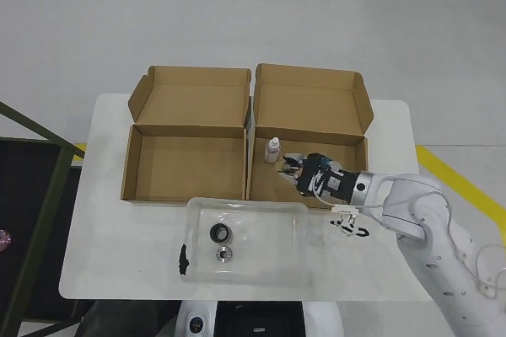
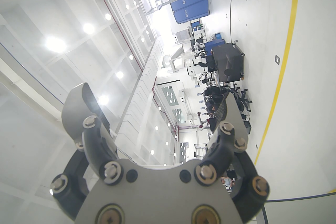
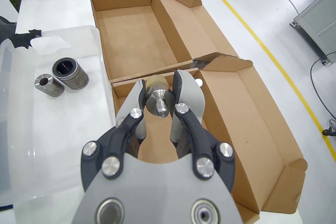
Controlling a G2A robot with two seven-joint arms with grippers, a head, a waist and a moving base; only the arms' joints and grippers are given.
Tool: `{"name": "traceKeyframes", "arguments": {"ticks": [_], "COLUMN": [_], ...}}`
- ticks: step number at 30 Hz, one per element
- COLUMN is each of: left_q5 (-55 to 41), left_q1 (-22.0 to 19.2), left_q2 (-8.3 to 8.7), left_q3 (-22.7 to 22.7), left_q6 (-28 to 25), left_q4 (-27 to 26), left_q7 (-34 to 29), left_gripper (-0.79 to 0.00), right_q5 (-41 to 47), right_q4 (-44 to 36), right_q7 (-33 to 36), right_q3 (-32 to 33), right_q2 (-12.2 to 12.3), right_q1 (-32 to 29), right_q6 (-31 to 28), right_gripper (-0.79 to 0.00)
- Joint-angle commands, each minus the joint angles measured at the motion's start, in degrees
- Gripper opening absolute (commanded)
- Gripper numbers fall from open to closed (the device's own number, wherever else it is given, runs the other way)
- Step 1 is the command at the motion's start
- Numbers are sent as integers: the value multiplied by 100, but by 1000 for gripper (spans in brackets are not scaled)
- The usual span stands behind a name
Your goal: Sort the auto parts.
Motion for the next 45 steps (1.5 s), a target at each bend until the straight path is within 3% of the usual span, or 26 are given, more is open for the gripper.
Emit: {"name": "traceKeyframes", "arguments": {"ticks": [1,19,33,38,42,45], "left_q5": [0,0,0,0,0,0], "left_q1": [0,0,0,0,0,0], "left_q2": [0,0,0,0,0,0], "left_q3": [0,0,0,0,0,0], "left_q6": [0,0,0,0,0,0], "left_q4": [0,0,0,0,0,0], "left_q7": [0,0,0,0,0,0], "left_gripper": [0,0,0,0,0,0], "right_q5": [10,-461,-635,-687,-698,-671], "right_q4": [177,1549,2449,2693,2819,2855], "right_q7": [114,1080,1357,1332,1296,1246], "right_q3": [-87,-1000,-1592,-1764,-1849,-1871], "right_q2": [-16,-213,-405,-477,-522,-545], "right_q1": [153,1252,1754,1876,1941,1959], "right_q6": [-3,243,365,433,459,473], "right_gripper": [-785,-785,-785,-745,-637,-606]}}
